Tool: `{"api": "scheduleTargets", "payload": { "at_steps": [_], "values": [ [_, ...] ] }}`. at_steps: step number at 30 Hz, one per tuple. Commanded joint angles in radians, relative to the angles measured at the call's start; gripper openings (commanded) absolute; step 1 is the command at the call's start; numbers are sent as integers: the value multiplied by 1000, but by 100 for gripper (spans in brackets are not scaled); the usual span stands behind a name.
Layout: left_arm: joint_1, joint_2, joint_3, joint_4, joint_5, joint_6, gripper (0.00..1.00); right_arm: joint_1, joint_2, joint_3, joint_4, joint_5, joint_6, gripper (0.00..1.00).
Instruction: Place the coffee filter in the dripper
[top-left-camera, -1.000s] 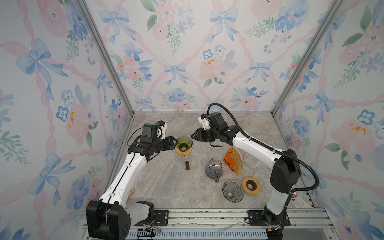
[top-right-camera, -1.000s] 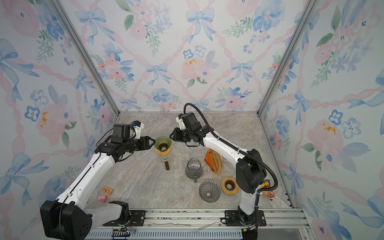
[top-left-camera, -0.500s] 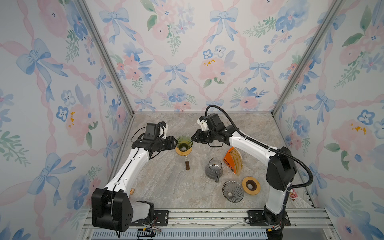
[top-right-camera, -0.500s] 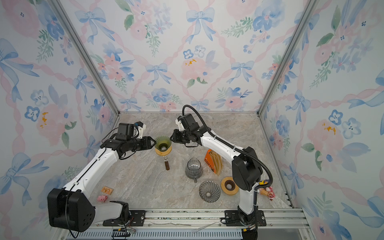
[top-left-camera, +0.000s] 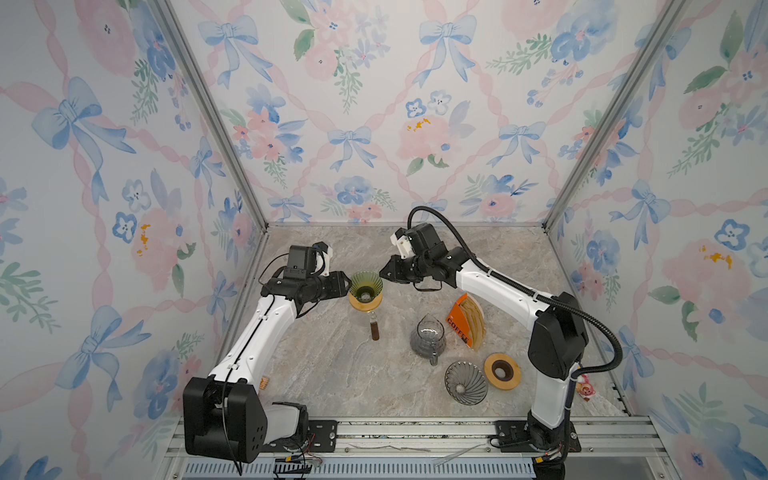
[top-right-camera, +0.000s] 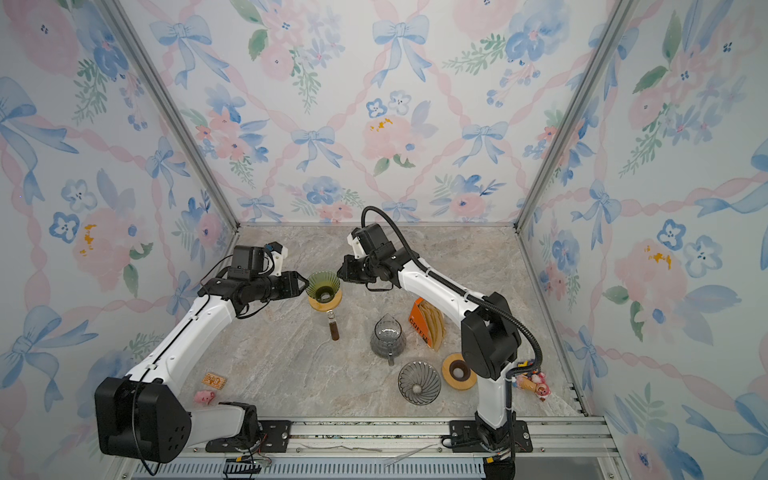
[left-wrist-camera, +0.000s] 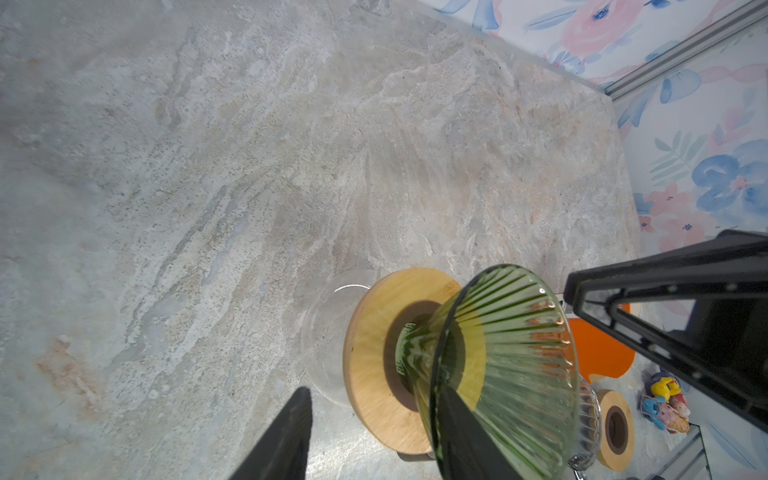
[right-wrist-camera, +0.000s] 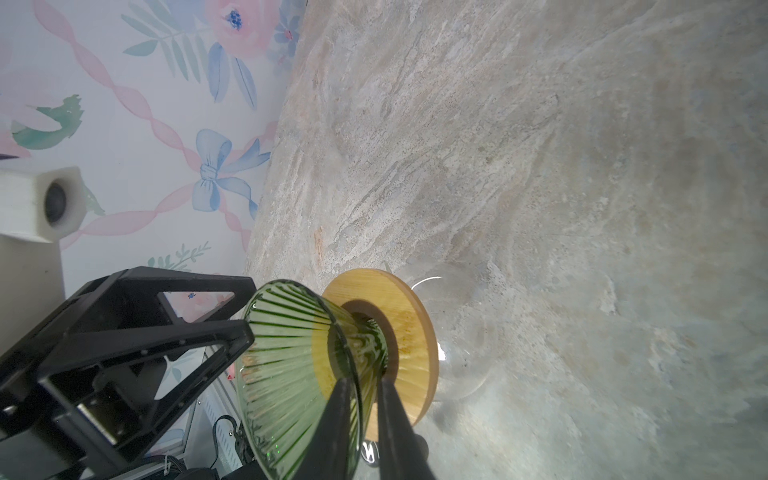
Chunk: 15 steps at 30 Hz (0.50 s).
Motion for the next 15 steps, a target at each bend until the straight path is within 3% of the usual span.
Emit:
{"api": "scheduleTargets", "payload": {
  "at_steps": [1, 15],
  "values": [
    [10, 7, -16, 18, 8, 6, 51, 15, 21, 37, -28, 11, -6, 16],
    [23, 0, -28, 30, 31, 1, 50, 35, 44, 73, -89, 47, -46, 20]
  ]
}}
